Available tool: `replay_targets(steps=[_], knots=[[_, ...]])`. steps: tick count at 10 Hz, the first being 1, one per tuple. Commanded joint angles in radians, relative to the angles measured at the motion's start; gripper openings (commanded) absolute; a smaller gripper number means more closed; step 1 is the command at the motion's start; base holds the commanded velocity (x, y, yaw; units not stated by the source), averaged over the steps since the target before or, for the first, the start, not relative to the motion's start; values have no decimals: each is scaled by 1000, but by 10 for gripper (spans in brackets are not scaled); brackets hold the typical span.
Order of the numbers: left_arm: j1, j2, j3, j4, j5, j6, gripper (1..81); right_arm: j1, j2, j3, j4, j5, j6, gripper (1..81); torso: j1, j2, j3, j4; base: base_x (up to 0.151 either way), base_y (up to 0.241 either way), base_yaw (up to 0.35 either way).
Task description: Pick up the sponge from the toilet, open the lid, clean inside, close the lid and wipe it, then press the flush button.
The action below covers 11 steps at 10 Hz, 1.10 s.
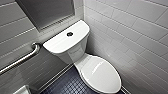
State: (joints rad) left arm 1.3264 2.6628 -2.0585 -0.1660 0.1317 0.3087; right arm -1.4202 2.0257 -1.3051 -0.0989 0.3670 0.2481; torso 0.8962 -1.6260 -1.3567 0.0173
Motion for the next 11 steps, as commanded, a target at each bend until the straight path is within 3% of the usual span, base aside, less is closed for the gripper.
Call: replay_targets(steps=[1,4,7,10,11], knots=[[24,-4,18,3,100,3,811,259,-189,211,16,-112,7,10,0,0,0,0,0,0,0],[27,31,-15,5,100,3,811,436,-164,187,45,-272,10,10,0,0,0,0,0,0,0],[26,48,-19,11,100,3,811,554,-148,164,47,-344,14,10,0,0,0,0,0,0,0],[27,48,-22,11,98,3,811,710,-112,162,47,-462,60,10,0,0,0,0,0,0,0],[27,48,-23,11,98,3,811,746,-97,155,45,-476,69,10,-64,100,0,0,0,0,0]])
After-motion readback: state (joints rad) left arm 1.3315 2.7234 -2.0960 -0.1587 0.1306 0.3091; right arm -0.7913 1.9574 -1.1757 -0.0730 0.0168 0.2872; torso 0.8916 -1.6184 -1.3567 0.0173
